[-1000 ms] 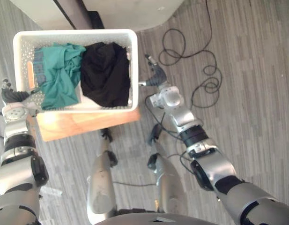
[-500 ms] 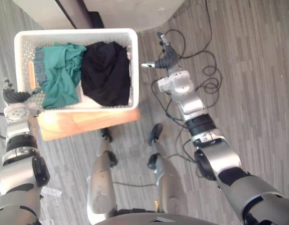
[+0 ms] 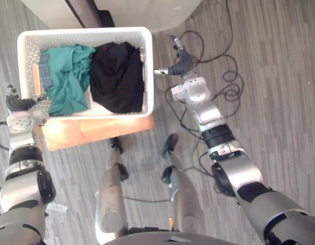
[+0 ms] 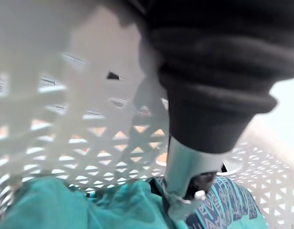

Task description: Pick up the laundry basket with both hands and put the clothes into the washing machine.

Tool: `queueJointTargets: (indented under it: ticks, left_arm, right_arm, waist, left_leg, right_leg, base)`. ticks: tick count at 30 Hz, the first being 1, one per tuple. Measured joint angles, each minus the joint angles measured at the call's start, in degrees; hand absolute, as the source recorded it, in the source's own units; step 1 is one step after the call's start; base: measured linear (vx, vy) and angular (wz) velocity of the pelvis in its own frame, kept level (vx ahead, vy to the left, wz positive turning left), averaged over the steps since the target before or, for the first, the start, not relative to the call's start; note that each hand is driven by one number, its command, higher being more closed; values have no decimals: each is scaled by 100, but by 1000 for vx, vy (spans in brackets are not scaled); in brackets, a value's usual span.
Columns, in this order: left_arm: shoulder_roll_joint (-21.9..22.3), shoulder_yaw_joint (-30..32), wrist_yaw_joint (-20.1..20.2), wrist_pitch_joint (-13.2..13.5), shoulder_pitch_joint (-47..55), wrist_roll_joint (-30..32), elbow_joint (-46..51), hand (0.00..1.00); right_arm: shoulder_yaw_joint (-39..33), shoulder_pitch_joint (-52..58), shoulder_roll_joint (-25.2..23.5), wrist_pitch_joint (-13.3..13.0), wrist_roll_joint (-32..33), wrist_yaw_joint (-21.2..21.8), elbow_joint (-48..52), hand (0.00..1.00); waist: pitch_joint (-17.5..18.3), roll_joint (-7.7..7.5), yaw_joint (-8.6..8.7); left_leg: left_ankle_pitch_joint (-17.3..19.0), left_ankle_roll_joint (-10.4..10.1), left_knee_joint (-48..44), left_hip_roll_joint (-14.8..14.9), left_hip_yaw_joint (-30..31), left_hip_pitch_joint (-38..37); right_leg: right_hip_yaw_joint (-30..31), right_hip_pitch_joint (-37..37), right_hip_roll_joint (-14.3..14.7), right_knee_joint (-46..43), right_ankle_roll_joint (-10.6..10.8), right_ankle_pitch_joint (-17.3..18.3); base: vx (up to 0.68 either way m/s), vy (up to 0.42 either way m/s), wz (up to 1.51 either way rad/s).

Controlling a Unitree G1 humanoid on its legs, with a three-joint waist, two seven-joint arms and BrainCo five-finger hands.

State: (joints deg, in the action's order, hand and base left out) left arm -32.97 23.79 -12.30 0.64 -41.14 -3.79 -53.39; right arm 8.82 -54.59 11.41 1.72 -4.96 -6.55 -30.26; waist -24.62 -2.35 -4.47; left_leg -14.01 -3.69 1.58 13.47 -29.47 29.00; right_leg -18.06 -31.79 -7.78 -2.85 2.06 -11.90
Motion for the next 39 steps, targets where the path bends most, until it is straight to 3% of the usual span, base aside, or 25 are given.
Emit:
queueJointTargets:
  ticks: [13, 30, 39]
  left_arm:
    - [-8, -595, -35, 2, 69, -60, 335, 0]
    - [255, -817, -245, -159, 69, -58, 783, 0]
    - [434, -1051, -139, -188, 94, -49, 769, 0]
  right_arm:
    - [-109, 687, -275, 136, -447, 59, -704, 0]
    - [-232, 945, -417, 184, -436, 153, -665, 0]
    - [-524, 1082, -162, 177, 703, 169, -670, 0]
  waist:
    - [-1, 9, -28]
    - [-7, 31, -38]
    - [-10, 35, 9]
  left_leg:
    - [-30, 4, 72, -110, 116, 37]
    - [-28, 9, 42, -119, 77, -21]
    - [-17, 2, 61, -124, 119, -328]
  right_leg:
    - [-31, -37, -94, -50, 26, 45]
    - [-24, -32, -129, -185, 7, 76]
    - [-16, 277, -102, -161, -18, 151]
  base:
    - [0, -6, 4]
    - [0, -2, 0]
    - [-7, -21, 0]
